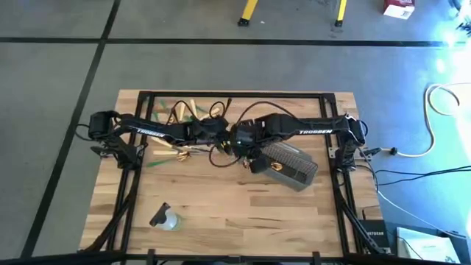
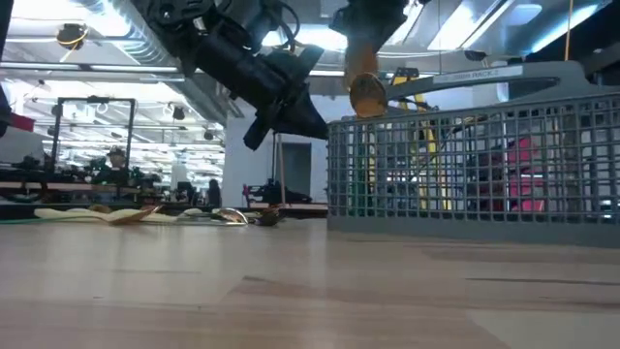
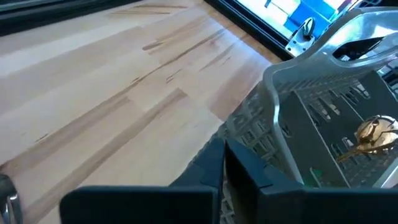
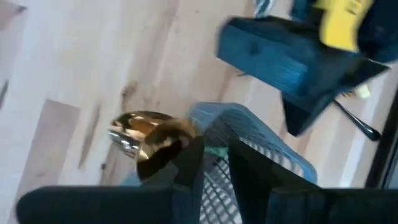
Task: Sort silverware
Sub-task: Put the gold spoon into the cutlery rack
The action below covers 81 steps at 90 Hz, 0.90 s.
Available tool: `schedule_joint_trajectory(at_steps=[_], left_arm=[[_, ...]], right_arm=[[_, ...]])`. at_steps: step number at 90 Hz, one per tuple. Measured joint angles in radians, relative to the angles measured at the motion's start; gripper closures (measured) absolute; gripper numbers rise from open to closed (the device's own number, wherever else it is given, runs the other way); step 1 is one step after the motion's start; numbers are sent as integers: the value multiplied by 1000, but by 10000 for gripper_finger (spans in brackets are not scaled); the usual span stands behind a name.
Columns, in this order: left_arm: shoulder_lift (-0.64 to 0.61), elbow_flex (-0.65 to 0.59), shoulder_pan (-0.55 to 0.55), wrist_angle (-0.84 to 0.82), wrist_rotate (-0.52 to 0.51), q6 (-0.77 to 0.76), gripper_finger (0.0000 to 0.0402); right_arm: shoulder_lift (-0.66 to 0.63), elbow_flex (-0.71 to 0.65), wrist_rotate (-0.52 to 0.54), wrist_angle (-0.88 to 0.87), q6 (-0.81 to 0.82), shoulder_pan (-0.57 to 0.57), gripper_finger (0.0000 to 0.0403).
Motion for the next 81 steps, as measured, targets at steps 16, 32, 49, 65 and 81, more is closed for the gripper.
schedule_joint_trajectory(at_steps=[16, 32, 49, 65, 81], left_arm=[[0, 0, 0, 0, 0, 0, 402], [0, 0, 1, 0, 0, 0, 402], [-5, 0, 30, -24, 16, 29, 402], [-77, 0, 109, -195, -44, 34, 402], [-143, 1, 184, -306, -108, 123, 402]], right_arm=[[0, 0, -4, 0, 3, 13, 347], [0, 0, -48, -9, 33, 12, 347], [0, 0, -37, -9, 34, 19, 347], [-38, 0, 46, -52, 70, 19, 355], [-112, 0, 93, -35, 94, 40, 397]])
